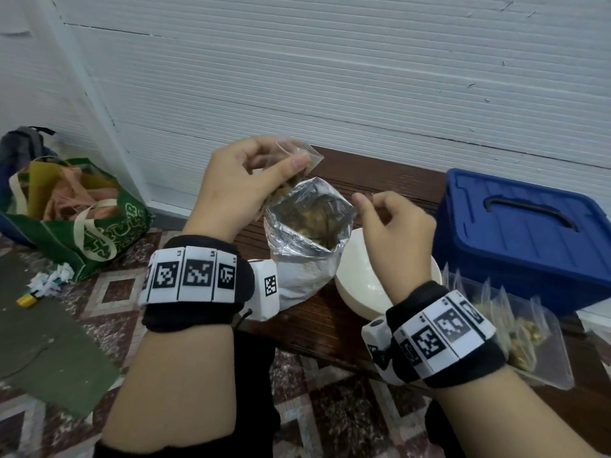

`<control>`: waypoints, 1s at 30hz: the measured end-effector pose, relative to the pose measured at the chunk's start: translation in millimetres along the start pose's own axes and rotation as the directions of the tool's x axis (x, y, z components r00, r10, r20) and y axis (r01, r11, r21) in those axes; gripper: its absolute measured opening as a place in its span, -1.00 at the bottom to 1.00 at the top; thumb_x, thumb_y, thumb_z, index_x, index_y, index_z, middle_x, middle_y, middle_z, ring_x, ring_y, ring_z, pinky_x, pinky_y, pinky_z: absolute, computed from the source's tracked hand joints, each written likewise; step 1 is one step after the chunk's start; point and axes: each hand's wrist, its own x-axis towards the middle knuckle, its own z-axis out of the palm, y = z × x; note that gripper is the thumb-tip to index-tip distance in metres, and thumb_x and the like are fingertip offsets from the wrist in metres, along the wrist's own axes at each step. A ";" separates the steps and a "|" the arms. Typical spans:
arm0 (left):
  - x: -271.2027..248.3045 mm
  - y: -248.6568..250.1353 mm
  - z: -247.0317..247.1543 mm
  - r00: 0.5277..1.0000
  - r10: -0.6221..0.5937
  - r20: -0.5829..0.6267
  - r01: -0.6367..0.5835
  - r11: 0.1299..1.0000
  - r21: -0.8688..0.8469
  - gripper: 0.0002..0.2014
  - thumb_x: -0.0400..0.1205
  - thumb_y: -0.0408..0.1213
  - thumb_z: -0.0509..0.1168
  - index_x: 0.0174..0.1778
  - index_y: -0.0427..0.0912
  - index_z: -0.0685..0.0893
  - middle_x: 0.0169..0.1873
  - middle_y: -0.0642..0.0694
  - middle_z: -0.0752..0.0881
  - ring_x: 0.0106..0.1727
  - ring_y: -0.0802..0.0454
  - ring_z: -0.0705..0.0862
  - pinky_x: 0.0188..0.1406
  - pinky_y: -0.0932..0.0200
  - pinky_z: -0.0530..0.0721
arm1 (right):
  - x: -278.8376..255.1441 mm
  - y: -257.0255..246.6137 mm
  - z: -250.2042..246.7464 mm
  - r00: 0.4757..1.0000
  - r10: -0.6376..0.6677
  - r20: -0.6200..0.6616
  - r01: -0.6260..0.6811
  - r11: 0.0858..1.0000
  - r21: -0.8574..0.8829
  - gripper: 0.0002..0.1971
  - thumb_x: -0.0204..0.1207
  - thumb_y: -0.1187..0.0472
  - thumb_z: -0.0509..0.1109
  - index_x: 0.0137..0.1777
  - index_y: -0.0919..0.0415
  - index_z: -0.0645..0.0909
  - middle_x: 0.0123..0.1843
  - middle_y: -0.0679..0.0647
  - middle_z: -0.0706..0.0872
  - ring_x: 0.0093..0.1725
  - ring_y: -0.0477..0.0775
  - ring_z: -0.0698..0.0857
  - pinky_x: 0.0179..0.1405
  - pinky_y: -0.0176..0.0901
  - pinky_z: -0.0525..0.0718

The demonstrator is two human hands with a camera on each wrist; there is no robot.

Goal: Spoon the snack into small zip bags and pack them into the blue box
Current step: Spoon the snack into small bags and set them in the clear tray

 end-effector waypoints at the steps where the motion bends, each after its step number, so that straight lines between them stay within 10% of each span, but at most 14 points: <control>1: 0.4 -0.2 0.4 1.000 0.006 0.003 -0.006 1.000 0.004 -0.73 0.33 -0.01 0.51 -0.09 0.02 0.79 -0.06 0.04 0.84 0.04 0.18 0.79 -0.12 0.31 0.73 | -1.8 2.0 2.6 1.000 0.003 0.013 -0.003 1.000 -0.010 -0.82 0.56 0.11 0.43 -0.23 0.15 0.72 -0.42 -0.29 0.58 -0.37 -0.37 0.58 -0.30 -0.60 0.44; 9: 0.1 6.0 9.2 0.998 0.061 0.028 -0.060 0.998 -0.013 -0.80 0.43 -0.13 0.51 -0.06 -0.07 0.80 0.02 0.11 0.82 0.07 0.14 0.78 0.05 0.25 0.71 | 0.3 -2.9 -4.0 0.994 0.095 0.061 -0.099 0.993 0.062 -0.79 0.53 -0.02 0.44 -0.22 0.10 0.71 -0.35 -0.17 0.69 -0.29 -0.34 0.60 -0.28 -0.59 0.45; 17: -8.9 23.0 44.7 0.979 0.128 0.157 -0.110 0.987 -0.118 -0.81 0.50 -0.28 0.48 0.03 -0.12 0.79 -0.01 0.02 0.84 0.02 0.13 0.80 -0.03 0.30 0.70 | 14.6 -29.6 -50.7 0.982 0.189 -0.025 -0.168 0.921 0.351 -0.68 0.61 -0.06 0.31 -0.29 -0.01 0.78 -0.34 -0.01 0.79 -0.18 0.07 0.75 -0.12 -0.17 0.58; 22: -18.1 24.4 82.2 0.948 0.161 0.274 -0.135 0.985 -0.110 -0.77 0.51 -0.31 0.49 0.08 -0.20 0.79 0.01 0.01 0.82 0.05 0.19 0.78 0.09 0.30 0.68 | 12.8 -30.3 -82.7 0.984 0.169 0.057 -0.177 0.887 0.426 -0.61 0.58 0.11 0.38 -0.51 0.09 0.70 -0.66 -0.20 0.54 -0.45 -0.19 0.64 -0.31 -0.35 0.52; 30: -27.2 13.7 118.5 0.885 0.160 0.437 -0.178 0.984 0.001 -0.50 0.38 -0.01 0.57 0.25 0.06 0.72 0.03 0.10 0.82 0.09 0.24 0.75 0.21 0.14 0.66 | 11.8 -3.6 -116.8 0.985 0.172 0.021 -0.171 0.948 0.270 -0.78 0.53 0.18 0.44 -0.35 0.08 0.75 -0.49 -0.17 0.70 -0.45 -0.31 0.57 -0.32 -0.41 0.48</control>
